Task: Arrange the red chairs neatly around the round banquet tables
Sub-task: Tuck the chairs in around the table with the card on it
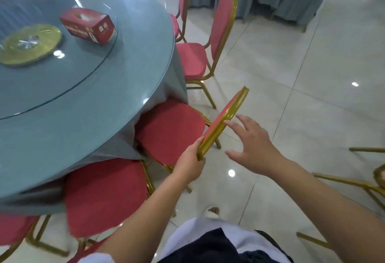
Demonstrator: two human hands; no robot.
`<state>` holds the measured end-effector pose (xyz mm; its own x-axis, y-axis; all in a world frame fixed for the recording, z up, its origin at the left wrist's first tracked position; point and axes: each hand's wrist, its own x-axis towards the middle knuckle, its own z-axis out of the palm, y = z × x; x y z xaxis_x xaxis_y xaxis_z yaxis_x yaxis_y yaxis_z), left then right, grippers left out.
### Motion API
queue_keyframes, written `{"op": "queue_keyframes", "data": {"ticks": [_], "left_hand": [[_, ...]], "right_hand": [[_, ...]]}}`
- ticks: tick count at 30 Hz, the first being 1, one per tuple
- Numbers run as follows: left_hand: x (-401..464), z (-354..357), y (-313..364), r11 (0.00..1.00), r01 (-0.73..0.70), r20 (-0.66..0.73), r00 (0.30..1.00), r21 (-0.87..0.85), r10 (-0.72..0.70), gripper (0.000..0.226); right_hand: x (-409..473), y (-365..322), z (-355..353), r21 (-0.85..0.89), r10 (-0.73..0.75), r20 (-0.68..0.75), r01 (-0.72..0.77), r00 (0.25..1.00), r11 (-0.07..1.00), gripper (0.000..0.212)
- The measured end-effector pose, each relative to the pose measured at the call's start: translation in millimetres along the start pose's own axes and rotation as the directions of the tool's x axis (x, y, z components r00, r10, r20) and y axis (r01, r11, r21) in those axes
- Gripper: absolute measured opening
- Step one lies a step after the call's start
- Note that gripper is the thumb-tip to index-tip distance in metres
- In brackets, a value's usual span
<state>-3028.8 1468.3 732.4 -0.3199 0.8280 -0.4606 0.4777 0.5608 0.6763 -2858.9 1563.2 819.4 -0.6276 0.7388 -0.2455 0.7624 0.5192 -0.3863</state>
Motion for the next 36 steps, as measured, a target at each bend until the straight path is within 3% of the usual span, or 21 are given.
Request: {"op": "queue_keyframes", "data": {"ticks": [7, 11, 15, 18, 20, 22, 25, 36], "left_hand": [[36.5, 21.5, 48.0, 0.999, 0.052, -0.034, 0.998, -0.012, -0.052, 0.079], [70.1, 27.7, 83.4, 0.991, 0.117, -0.033, 0.992, -0.063, -0.120, 0.081], [94.0, 36.7, 115.7, 0.975, 0.184, -0.059, 0.980, -0.122, -0.192, 0.085], [101.3, 47.8, 128.6, 0.956, 0.242, -0.119, 0.958, -0.165, -0.262, 0.086], [103.1, 56.9, 133.0, 0.937, 0.285, -0.230, 0.916, -0.200, -0.328, 0.079], [103.6, 66.5, 138.1, 0.911, 0.321, -0.324, 0.859, -0.260, -0.396, 0.070], [103.5, 72.5, 148.0, 0.876, 0.355, -0.361, 0.810, -0.327, -0.463, 0.066], [105.4, 74.5, 148.3, 0.885, 0.348, -0.378, 0.809, -0.308, -0.450, 0.068]], "right_hand": [[107.8, 57.8, -28.9, -0.294, -0.086, 0.106, 0.114, 0.991, 0.949, 0.078], [176.4, 90.7, -55.0, -0.381, -0.198, 0.098, 0.221, 0.975, 0.898, 0.048], [227.0, 116.2, -78.4, -0.432, -0.315, 0.188, 0.367, 0.930, 0.824, 0.024], [253.5, 134.1, -87.1, -0.384, -0.409, 0.300, 0.502, 0.861, 0.775, 0.014], [264.8, 139.4, -88.4, -0.324, -0.451, 0.349, 0.558, 0.821, 0.764, 0.017], [268.9, 142.4, -87.2, -0.280, -0.487, 0.363, 0.592, 0.794, 0.756, 0.021], [273.4, 147.5, -82.9, -0.235, -0.515, 0.363, 0.611, 0.777, 0.756, 0.025], [282.4, 145.0, -87.2, -0.180, -0.574, 0.402, 0.677, 0.713, 0.714, 0.026]]}}
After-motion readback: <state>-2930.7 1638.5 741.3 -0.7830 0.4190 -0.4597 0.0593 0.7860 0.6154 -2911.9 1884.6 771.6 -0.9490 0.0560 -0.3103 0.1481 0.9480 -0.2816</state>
